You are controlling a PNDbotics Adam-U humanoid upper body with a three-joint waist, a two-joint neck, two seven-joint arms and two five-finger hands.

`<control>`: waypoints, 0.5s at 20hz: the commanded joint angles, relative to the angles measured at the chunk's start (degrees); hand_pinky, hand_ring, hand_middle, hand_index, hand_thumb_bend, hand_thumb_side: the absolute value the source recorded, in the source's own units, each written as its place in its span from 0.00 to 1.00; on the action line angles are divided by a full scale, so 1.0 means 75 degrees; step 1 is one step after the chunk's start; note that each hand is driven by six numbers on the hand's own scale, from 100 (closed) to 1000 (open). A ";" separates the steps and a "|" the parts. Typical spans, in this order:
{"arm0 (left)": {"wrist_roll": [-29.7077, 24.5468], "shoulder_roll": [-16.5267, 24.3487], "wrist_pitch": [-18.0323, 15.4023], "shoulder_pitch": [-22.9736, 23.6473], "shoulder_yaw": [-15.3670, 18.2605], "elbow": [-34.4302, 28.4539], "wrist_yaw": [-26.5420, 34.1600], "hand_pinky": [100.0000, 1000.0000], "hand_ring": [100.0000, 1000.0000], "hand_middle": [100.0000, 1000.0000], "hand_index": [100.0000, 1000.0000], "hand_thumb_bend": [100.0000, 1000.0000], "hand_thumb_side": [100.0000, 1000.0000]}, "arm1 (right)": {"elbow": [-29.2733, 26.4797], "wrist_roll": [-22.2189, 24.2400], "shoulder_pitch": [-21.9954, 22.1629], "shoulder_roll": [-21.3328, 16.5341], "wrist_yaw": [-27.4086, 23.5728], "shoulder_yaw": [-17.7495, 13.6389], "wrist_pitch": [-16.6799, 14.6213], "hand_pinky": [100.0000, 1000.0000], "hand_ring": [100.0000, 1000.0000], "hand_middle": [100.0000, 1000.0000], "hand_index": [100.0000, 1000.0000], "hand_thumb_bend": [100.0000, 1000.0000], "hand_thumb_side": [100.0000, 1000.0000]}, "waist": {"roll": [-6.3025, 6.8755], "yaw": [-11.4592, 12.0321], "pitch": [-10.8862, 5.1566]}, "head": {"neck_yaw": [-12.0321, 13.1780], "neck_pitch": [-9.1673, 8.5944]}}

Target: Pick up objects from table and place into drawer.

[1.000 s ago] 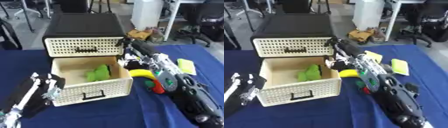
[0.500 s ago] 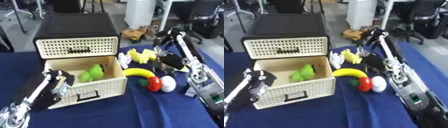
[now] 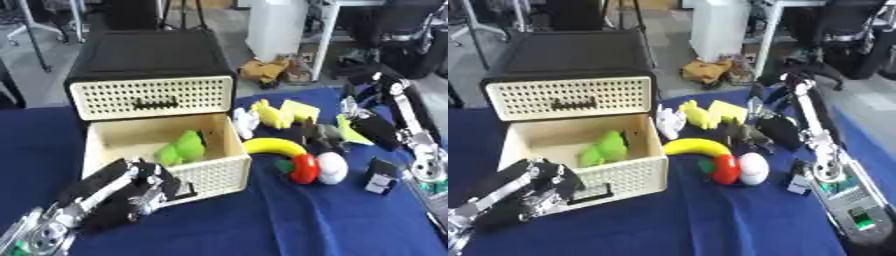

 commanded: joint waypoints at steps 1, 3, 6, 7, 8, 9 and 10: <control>-0.0368 0.0235 0.0299 -0.0161 -0.0185 0.0129 0.0620 0.00 0.00 0.00 0.64 0.20 1.00 | -0.0067 -0.0094 -0.0052 -0.0122 -0.0082 -0.0138 0.0011 0.38 0.51 0.62 0.71 0.00 0.48 | 0.0005 -0.0024 -0.0104 | 0.0029 0.0053; -0.0551 0.0266 0.0537 -0.0200 -0.0306 0.0320 0.0656 0.00 0.00 0.00 0.65 0.21 1.00 | -0.0055 -0.0105 -0.0049 -0.0113 -0.0097 -0.0151 0.0015 0.38 0.51 0.62 0.71 0.00 0.48 | 0.0011 -0.0037 -0.0109 | 0.0040 0.0067; -0.0805 0.0272 0.0794 -0.0253 -0.0455 0.0616 0.0487 0.00 0.00 0.00 0.65 0.22 1.00 | -0.0041 -0.0105 -0.0052 -0.0107 -0.0107 -0.0157 0.0020 0.38 0.51 0.62 0.71 0.00 0.48 | 0.0018 -0.0051 -0.0114 | 0.0053 0.0080; -0.0868 0.0266 0.0857 -0.0265 -0.0505 0.0721 0.0444 0.00 0.00 0.00 0.66 0.23 1.00 | -0.0038 -0.0103 -0.0054 -0.0105 -0.0108 -0.0156 0.0020 0.38 0.51 0.62 0.71 0.00 0.48 | 0.0020 -0.0056 -0.0115 | 0.0058 0.0083; -0.0926 0.0251 0.0915 -0.0279 -0.0558 0.0833 0.0426 0.00 0.00 0.00 0.66 0.23 1.00 | -0.0035 -0.0101 -0.0055 -0.0103 -0.0110 -0.0153 0.0020 0.38 0.51 0.62 0.71 0.00 0.48 | 0.0021 -0.0062 -0.0115 | 0.0061 0.0085; -0.0974 0.0231 0.0960 -0.0293 -0.0606 0.0935 0.0431 0.00 0.00 0.00 0.66 0.24 1.00 | -0.0032 -0.0098 -0.0058 -0.0101 -0.0111 -0.0150 0.0020 0.38 0.51 0.62 0.71 0.00 0.49 | 0.0022 -0.0067 -0.0116 | 0.0063 0.0088; -0.1023 0.0207 0.1000 -0.0307 -0.0656 0.1038 0.0459 0.00 0.00 0.00 0.66 0.24 1.00 | -0.0028 -0.0095 -0.0061 -0.0098 -0.0112 -0.0147 0.0020 0.38 0.51 0.62 0.71 0.00 0.49 | 0.0022 -0.0072 -0.0117 | 0.0065 0.0092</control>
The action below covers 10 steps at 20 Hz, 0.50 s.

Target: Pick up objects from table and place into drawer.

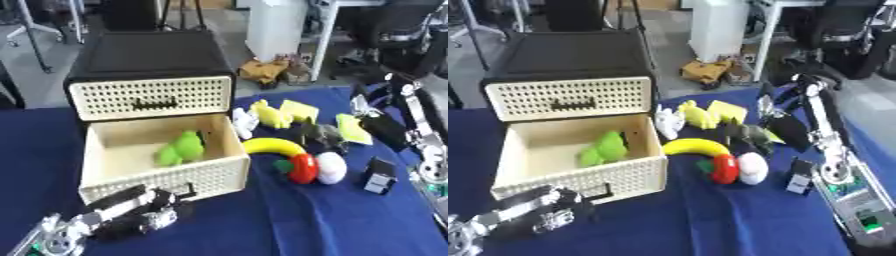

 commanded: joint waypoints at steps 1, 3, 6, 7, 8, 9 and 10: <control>-0.0166 0.0081 0.0154 -0.0155 -0.0112 0.0236 0.0042 0.00 0.00 0.00 0.67 0.25 1.00 | -0.0041 -0.0023 -0.0084 -0.0101 -0.0054 -0.0090 -0.0003 0.38 0.51 0.62 0.71 0.00 0.49 | -0.0001 -0.0023 -0.0088 | 0.0026 0.0034; -0.0205 0.0031 0.0186 -0.0195 -0.0168 0.0392 0.0083 0.00 0.00 0.02 0.67 0.25 1.00 | -0.0041 -0.0017 -0.0092 -0.0096 -0.0058 -0.0082 -0.0008 0.38 0.51 0.62 0.71 0.00 0.49 | -0.0004 -0.0029 -0.0089 | 0.0026 0.0032; -0.0180 -0.0054 0.0174 -0.0246 -0.0200 0.0600 0.0044 0.00 0.00 0.05 0.67 0.25 1.00 | -0.0051 -0.0012 -0.0106 -0.0089 -0.0056 -0.0075 -0.0015 0.38 0.51 0.62 0.71 0.00 0.49 | -0.0010 -0.0037 -0.0091 | 0.0023 0.0033; -0.0159 -0.0091 0.0162 -0.0262 -0.0201 0.0681 0.0022 0.00 0.00 0.05 0.67 0.25 1.00 | -0.0055 -0.0011 -0.0110 -0.0085 -0.0056 -0.0073 -0.0017 0.38 0.51 0.62 0.71 0.00 0.49 | -0.0013 -0.0040 -0.0090 | 0.0023 0.0031; -0.0131 -0.0137 0.0148 -0.0278 -0.0194 0.0772 -0.0001 0.00 0.00 0.05 0.67 0.25 1.00 | -0.0058 -0.0008 -0.0112 -0.0079 -0.0056 -0.0069 -0.0018 0.38 0.51 0.62 0.71 0.00 0.49 | -0.0017 -0.0047 -0.0089 | 0.0024 0.0032; -0.0104 -0.0177 0.0128 -0.0291 -0.0187 0.0850 -0.0022 0.00 0.00 0.06 0.67 0.25 1.00 | -0.0060 -0.0004 -0.0114 -0.0074 -0.0055 -0.0067 -0.0018 0.38 0.51 0.62 0.71 0.00 0.49 | -0.0021 -0.0053 -0.0087 | 0.0028 0.0031; -0.0077 -0.0213 0.0100 -0.0304 -0.0175 0.0929 -0.0052 0.00 0.00 0.07 0.67 0.24 1.00 | -0.0060 0.0000 -0.0116 -0.0069 -0.0054 -0.0065 -0.0018 0.38 0.51 0.62 0.71 0.00 0.49 | -0.0026 -0.0060 -0.0083 | 0.0034 0.0029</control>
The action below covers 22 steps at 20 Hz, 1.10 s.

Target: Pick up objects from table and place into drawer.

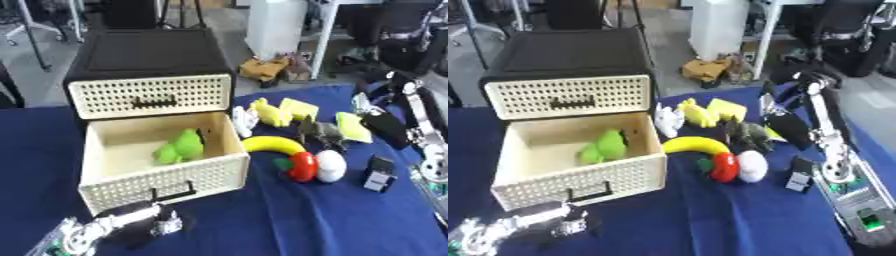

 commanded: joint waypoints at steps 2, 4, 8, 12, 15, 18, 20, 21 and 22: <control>0.0162 -0.0107 -0.0089 -0.0170 0.0109 0.0279 -0.0132 0.00 0.00 0.07 0.67 0.24 1.00 | -0.0059 0.0004 -0.0120 -0.0086 -0.0053 -0.0062 -0.0017 0.38 0.51 0.62 0.71 0.00 0.49 | -0.0020 -0.0032 -0.0072 | 0.0047 0.0018; 0.0339 -0.0179 -0.0161 -0.0186 0.0192 0.0466 -0.0236 0.00 0.00 0.07 0.67 0.23 1.00 | -0.0059 0.0009 -0.0125 -0.0074 -0.0050 -0.0056 -0.0020 0.38 0.51 0.62 0.71 0.00 0.49 | -0.0025 -0.0045 -0.0066 | 0.0062 0.0013; 0.0760 -0.0333 -0.0336 -0.0256 0.0393 0.0800 -0.0402 0.00 0.00 0.08 0.67 0.22 1.00 | -0.0067 0.0015 -0.0140 -0.0058 -0.0048 -0.0047 -0.0027 0.38 0.51 0.62 0.71 0.00 0.49 | -0.0032 -0.0067 -0.0052 | 0.0080 0.0007; 0.1141 -0.0469 -0.0493 -0.0372 0.0575 0.1030 -0.0548 0.00 0.00 0.08 0.67 0.21 1.00 | -0.0075 0.0022 -0.0153 -0.0044 -0.0046 -0.0041 -0.0029 0.38 0.51 0.62 0.71 0.00 0.49 | -0.0043 -0.0100 -0.0025 | 0.0100 -0.0011; 0.1366 -0.0537 -0.0604 -0.0448 0.0688 0.1158 -0.0670 0.00 0.00 0.08 0.67 0.20 1.00 | -0.0076 0.0023 -0.0155 -0.0035 -0.0046 -0.0039 -0.0029 0.38 0.51 0.62 0.71 0.00 0.49 | -0.0051 -0.0116 -0.0008 | 0.0113 -0.0024; 0.1576 -0.0578 -0.0682 -0.0492 0.0824 0.1253 -0.0786 0.00 0.00 0.08 0.67 0.19 1.00 | -0.0073 0.0023 -0.0151 -0.0032 -0.0043 -0.0040 -0.0028 0.38 0.51 0.62 0.71 0.00 0.49 | -0.0056 -0.0122 0.0000 | 0.0116 -0.0033; 0.1705 -0.0582 -0.0718 -0.0514 0.0910 0.1319 -0.0887 0.00 0.00 0.08 0.67 0.19 1.00 | -0.0071 0.0023 -0.0146 -0.0030 -0.0044 -0.0039 -0.0027 0.38 0.51 0.62 0.71 0.00 0.49 | -0.0057 -0.0125 0.0002 | 0.0119 -0.0035; 0.1766 -0.0579 -0.0735 -0.0525 0.0949 0.1356 -0.0944 0.00 0.00 0.08 0.67 0.19 1.00 | -0.0072 0.0025 -0.0145 -0.0029 -0.0043 -0.0038 -0.0029 0.38 0.51 0.62 0.71 0.00 0.49 | -0.0057 -0.0128 0.0002 | 0.0120 -0.0035; 0.1832 -0.0572 -0.0749 -0.0540 0.0995 0.1400 -0.1010 0.00 0.00 0.08 0.67 0.18 1.00 | -0.0072 0.0025 -0.0141 -0.0027 -0.0043 -0.0038 -0.0029 0.38 0.51 0.62 0.71 0.00 0.49 | -0.0057 -0.0131 0.0003 | 0.0117 -0.0035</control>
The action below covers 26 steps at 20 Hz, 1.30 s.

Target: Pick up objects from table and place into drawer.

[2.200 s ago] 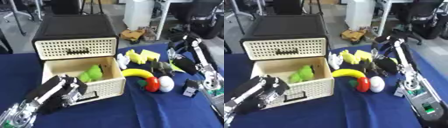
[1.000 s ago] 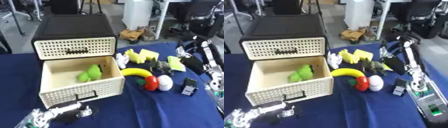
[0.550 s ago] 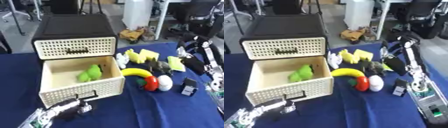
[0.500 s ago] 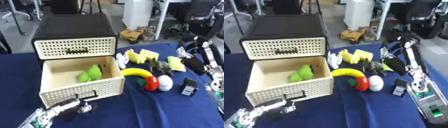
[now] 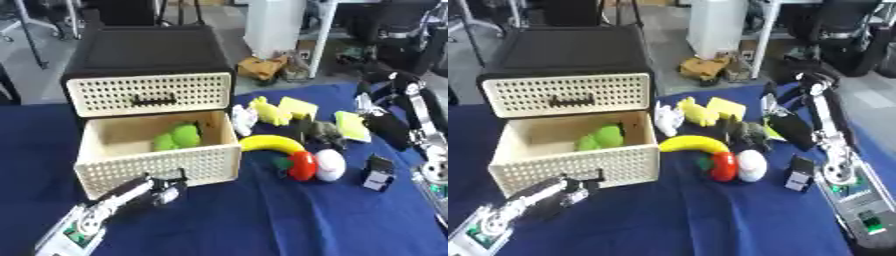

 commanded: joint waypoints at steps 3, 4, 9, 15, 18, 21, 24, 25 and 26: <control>0.0374 0.0035 -0.0092 -0.0231 0.0328 0.0169 -0.0347 0.00 0.00 0.08 0.67 0.16 1.00 | -0.0076 0.0019 -0.0090 -0.0118 -0.0043 -0.0040 -0.0033 0.38 0.51 0.62 0.71 0.00 0.49 | -0.0005 -0.0020 -0.0065 | 0.0019 -0.0035; 0.0446 0.0026 -0.0107 -0.0263 0.0380 0.0229 -0.0409 0.00 0.00 0.08 0.67 0.15 1.00 | -0.0079 0.0022 -0.0083 -0.0118 -0.0042 -0.0038 -0.0034 0.38 0.51 0.62 0.71 0.00 0.49 | -0.0007 -0.0024 -0.0063 | 0.0020 -0.0034; 0.0691 -0.0114 -0.0193 -0.0452 0.0591 0.0638 -0.0557 0.00 0.00 0.08 0.67 0.16 1.00 | -0.0085 0.0035 -0.0062 -0.0104 -0.0034 -0.0027 -0.0032 0.38 0.51 0.62 0.71 0.00 0.49 | -0.0019 -0.0051 -0.0049 | 0.0031 -0.0038; 0.0741 -0.0428 -0.0400 -0.0790 0.0714 0.1134 -0.0644 0.00 0.00 0.09 0.68 0.16 1.00 | 0.0032 0.0080 -0.0219 -0.0013 0.0026 0.0020 -0.0040 0.38 0.51 0.62 0.70 0.00 0.49 | -0.0029 -0.0135 -0.0024 | 0.0063 -0.0035; 0.0788 -0.0547 -0.0519 -0.0962 0.0753 0.1334 -0.0797 0.00 0.00 0.09 0.68 0.15 1.00 | 0.0050 0.0099 -0.0263 0.0010 0.0047 0.0040 -0.0057 0.38 0.51 0.62 0.70 0.00 0.48 | -0.0037 -0.0207 -0.0005 | 0.0097 -0.0046; 0.0940 -0.0666 -0.0595 -0.1110 0.0840 0.1555 -0.1001 0.00 0.00 0.09 0.68 0.14 1.00 | 0.0055 0.0112 -0.0268 0.0023 0.0051 0.0041 -0.0073 0.38 0.51 0.62 0.70 0.00 0.48 | -0.0041 -0.0270 0.0008 | 0.0123 -0.0045; 0.1115 -0.0746 -0.0672 -0.1200 0.0927 0.1792 -0.1220 0.00 0.00 0.09 0.68 0.14 1.00 | 0.0060 0.0123 -0.0269 0.0035 0.0050 0.0040 -0.0088 0.38 0.51 0.62 0.70 0.00 0.48 | -0.0046 -0.0313 0.0016 | 0.0141 -0.0055; 0.1172 -0.0753 -0.0690 -0.1216 0.0963 0.1858 -0.1273 0.00 0.00 0.09 0.68 0.14 1.00 | 0.0061 0.0123 -0.0267 0.0036 0.0052 0.0035 -0.0091 0.38 0.51 0.62 0.70 0.00 0.48 | -0.0046 -0.0323 0.0017 | 0.0138 -0.0057; 0.1225 -0.0757 -0.0706 -0.1228 0.0997 0.1912 -0.1314 0.00 0.00 0.09 0.68 0.14 1.00 | 0.0061 0.0122 -0.0264 0.0037 0.0052 0.0030 -0.0093 0.38 0.51 0.62 0.70 0.00 0.48 | -0.0044 -0.0330 0.0017 | 0.0135 -0.0057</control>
